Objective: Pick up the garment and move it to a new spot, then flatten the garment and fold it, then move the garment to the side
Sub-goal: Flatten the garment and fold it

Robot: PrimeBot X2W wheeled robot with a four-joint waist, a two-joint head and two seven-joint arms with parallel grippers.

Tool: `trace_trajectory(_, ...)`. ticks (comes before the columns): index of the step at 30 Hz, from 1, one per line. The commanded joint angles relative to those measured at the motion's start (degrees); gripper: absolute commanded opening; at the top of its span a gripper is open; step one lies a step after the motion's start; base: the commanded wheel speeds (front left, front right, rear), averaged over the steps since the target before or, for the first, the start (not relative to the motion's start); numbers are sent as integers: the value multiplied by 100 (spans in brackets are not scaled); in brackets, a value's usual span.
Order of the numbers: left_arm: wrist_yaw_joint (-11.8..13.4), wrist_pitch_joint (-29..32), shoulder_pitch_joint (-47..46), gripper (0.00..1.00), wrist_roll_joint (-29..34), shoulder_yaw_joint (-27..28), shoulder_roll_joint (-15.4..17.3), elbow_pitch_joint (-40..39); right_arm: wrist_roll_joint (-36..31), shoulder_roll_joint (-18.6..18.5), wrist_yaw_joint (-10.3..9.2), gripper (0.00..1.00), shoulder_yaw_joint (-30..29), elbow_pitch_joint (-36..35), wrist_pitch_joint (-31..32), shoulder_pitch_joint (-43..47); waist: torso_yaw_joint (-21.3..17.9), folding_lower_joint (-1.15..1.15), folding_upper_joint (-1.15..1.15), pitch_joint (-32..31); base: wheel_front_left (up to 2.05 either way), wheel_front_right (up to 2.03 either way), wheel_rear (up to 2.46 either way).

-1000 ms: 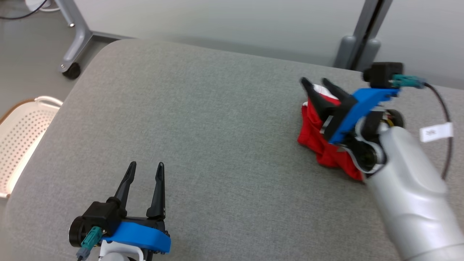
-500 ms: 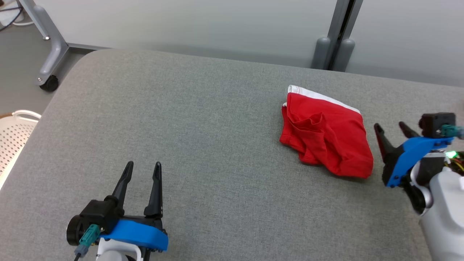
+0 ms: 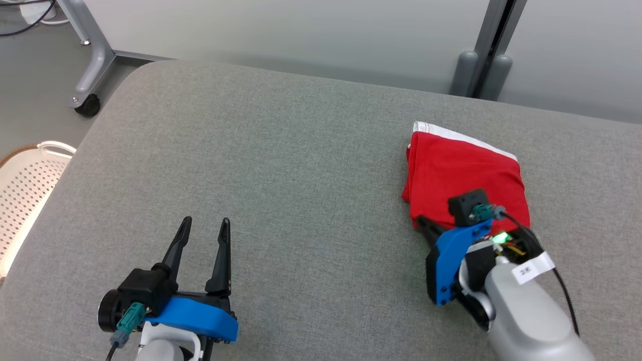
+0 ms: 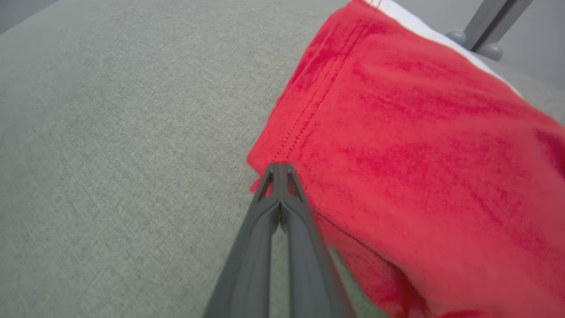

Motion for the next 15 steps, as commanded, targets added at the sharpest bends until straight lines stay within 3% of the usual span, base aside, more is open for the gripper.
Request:
trace_trajectory(1,-7,-12,29,100,-22,18,12,18,244,90,1,0,347,-134,70,288,-17,0,0,-61,0,0,0)
trace_trajectory(5,-7,-12,96,100,-7,94,16,19,701,174,1,0,861,-582,97,622,-112,0,0,-164,0,0,0)
trace_trajectory(8,-7,-12,188,100,18,165,30,39,946,122,1,0,892,-1018,-158,898,-232,0,0,-257,0,0,0)
trace_trajectory(9,-5,-13,218,100,32,182,31,53,981,94,1,58,815,-1165,-286,997,-274,0,0,-288,0,0,0)
trace_trajectory(10,-1,-12,240,100,40,210,35,62,990,78,1,100,699,-1302,-421,1112,-326,0,0,-326,0,0,0)
trace_trajectory(15,44,-12,397,100,63,392,73,68,798,107,2,100,-131,-2068,-1125,1723,-624,0,0,-492,0,0,0)
